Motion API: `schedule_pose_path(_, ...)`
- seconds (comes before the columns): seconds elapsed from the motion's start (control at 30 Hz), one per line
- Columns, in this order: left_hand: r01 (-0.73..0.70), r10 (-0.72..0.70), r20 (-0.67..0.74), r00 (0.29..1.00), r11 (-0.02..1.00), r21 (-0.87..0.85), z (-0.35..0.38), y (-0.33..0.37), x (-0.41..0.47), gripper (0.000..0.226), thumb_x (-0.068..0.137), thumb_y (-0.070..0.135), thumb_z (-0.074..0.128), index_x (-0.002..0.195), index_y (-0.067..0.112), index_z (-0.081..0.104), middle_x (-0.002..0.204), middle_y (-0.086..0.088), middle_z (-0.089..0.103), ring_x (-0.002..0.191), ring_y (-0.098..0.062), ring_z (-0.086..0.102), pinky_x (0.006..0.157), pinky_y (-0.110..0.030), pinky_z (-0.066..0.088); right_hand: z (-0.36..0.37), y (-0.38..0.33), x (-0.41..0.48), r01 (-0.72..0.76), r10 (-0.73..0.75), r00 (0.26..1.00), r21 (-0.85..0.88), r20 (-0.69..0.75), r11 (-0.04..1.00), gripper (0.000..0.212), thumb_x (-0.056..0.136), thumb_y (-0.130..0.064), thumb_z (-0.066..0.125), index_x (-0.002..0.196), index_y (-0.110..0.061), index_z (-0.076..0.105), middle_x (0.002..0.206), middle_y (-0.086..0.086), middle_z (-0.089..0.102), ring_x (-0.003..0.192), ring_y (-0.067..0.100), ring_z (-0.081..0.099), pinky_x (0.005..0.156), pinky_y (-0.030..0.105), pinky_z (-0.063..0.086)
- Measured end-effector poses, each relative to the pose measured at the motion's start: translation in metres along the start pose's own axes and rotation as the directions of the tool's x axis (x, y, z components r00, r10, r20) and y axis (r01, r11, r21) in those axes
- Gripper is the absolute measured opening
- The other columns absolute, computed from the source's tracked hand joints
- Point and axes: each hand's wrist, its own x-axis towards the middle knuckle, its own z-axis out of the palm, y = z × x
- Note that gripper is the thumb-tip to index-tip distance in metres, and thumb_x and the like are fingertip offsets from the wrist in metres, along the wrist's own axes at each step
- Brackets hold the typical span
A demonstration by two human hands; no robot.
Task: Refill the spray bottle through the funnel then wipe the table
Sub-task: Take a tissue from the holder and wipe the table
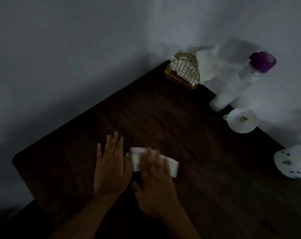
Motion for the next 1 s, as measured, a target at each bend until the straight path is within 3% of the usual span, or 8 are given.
schedule_pose_path(0.13, 0.033, -0.033, -0.031, 0.999, 0.999, -0.012, 0.000, -0.001, 0.002, 0.059, 0.086, 0.030, 0.024, 0.128, -0.003, 0.048, 0.138, -0.021, 0.045, 0.133, -0.034, 0.034, 0.110, -0.051, 0.019, -0.010, -0.002, 0.090, 0.191, -0.188, 0.981, -0.063, 0.054, 0.980, 0.069, 0.090, -0.045, 0.031, 0.149, -0.017, 0.009, 0.158, 0.006, 0.000, 0.144, 0.027, -0.004, 0.116, 0.047, -0.002)
schedule_pose_path(0.3, -0.009, 0.010, -0.009, 1.000, 0.999, 0.037, -0.001, 0.003, 0.001, 0.064, 0.085, 0.036, 0.018, 0.134, 0.002, 0.042, 0.146, -0.015, 0.036, 0.138, -0.027, 0.026, 0.114, -0.044, 0.012, -0.038, 0.080, 0.139, -0.187, 0.188, 0.982, -0.044, 0.025, 0.981, 0.069, 0.095, -0.053, 0.028, 0.150, -0.020, 0.002, 0.158, 0.002, -0.002, 0.144, 0.032, -0.005, 0.114, 0.049, 0.001)
schedule_pose_path(0.5, -0.006, 0.006, -0.019, 1.000, 1.000, 0.003, -0.003, 0.001, -0.002, 0.064, 0.086, 0.036, 0.018, 0.134, 0.000, 0.042, 0.144, -0.016, 0.039, 0.138, -0.029, 0.028, 0.114, -0.044, 0.012, -0.028, 0.108, -0.002, -0.559, 0.560, 0.829, -0.039, 0.004, 0.828, 0.070, 0.090, -0.063, 0.018, 0.145, -0.035, -0.016, 0.156, -0.003, -0.018, 0.141, 0.040, -0.013, 0.113, 0.058, 0.000)
schedule_pose_path(0.63, -0.001, 0.001, -0.028, 1.000, 1.000, -0.020, -0.001, 0.002, -0.001, 0.061, 0.085, 0.031, 0.022, 0.129, -0.002, 0.046, 0.139, -0.020, 0.044, 0.134, -0.033, 0.034, 0.112, -0.049, 0.019, 0.007, -0.002, -0.053, -0.292, 0.289, 0.956, -0.060, -0.049, 0.955, 0.087, 0.075, -0.061, 0.039, 0.146, -0.013, 0.025, 0.150, 0.017, 0.028, 0.136, 0.043, 0.023, 0.108, 0.052, 0.015)
schedule_pose_path(0.73, 0.009, -0.013, -0.036, 0.999, 0.993, -0.117, -0.002, 0.001, -0.003, 0.064, 0.083, 0.033, 0.020, 0.129, -0.003, 0.046, 0.139, -0.020, 0.044, 0.136, -0.032, 0.032, 0.114, -0.044, 0.014, 0.006, -0.056, -0.032, 0.023, -0.021, 0.999, -0.047, 0.033, 0.999, 0.082, 0.076, -0.056, 0.039, 0.147, -0.017, 0.025, 0.152, 0.011, 0.027, 0.139, 0.035, 0.023, 0.112, 0.050, 0.024)
schedule_pose_path(0.8, 0.047, -0.057, -0.051, 0.997, 0.982, -0.182, -0.005, -0.003, -0.003, 0.066, 0.081, 0.033, 0.021, 0.128, -0.005, 0.046, 0.138, -0.023, 0.044, 0.134, -0.034, 0.033, 0.113, -0.043, 0.015, -0.003, -0.045, 0.006, 0.123, -0.123, 0.992, -0.012, 0.033, 0.992, 0.082, 0.079, -0.053, 0.034, 0.148, -0.016, 0.013, 0.156, 0.012, 0.013, 0.143, 0.033, 0.010, 0.116, 0.049, 0.012)
schedule_pose_path(0.9, 0.054, -0.058, -0.020, 0.998, 0.986, -0.155, -0.008, -0.006, -0.015, 0.062, 0.084, 0.030, 0.024, 0.129, -0.005, 0.045, 0.138, -0.023, 0.044, 0.133, -0.034, 0.035, 0.113, -0.040, 0.015, -0.017, 0.019, 0.045, -0.083, 0.083, 0.996, 0.016, 0.022, 0.996, 0.081, 0.082, -0.053, 0.022, 0.147, -0.006, 0.015, 0.155, 0.018, 0.013, 0.142, 0.037, 0.012, 0.114, 0.046, 0.009)
schedule_pose_path(1.0, -0.065, 0.068, 0.055, 0.996, 0.996, -0.056, -0.008, -0.003, -0.037, 0.063, 0.086, 0.034, 0.020, 0.128, -0.003, 0.048, 0.138, -0.020, 0.045, 0.131, -0.032, 0.039, 0.113, -0.037, 0.017, -0.033, 0.092, 0.021, -0.348, 0.351, 0.936, -0.064, 0.028, 0.935, 0.079, 0.092, -0.058, 0.025, 0.149, -0.008, 0.000, 0.157, 0.013, -0.005, 0.144, 0.032, -0.004, 0.116, 0.043, 0.001)
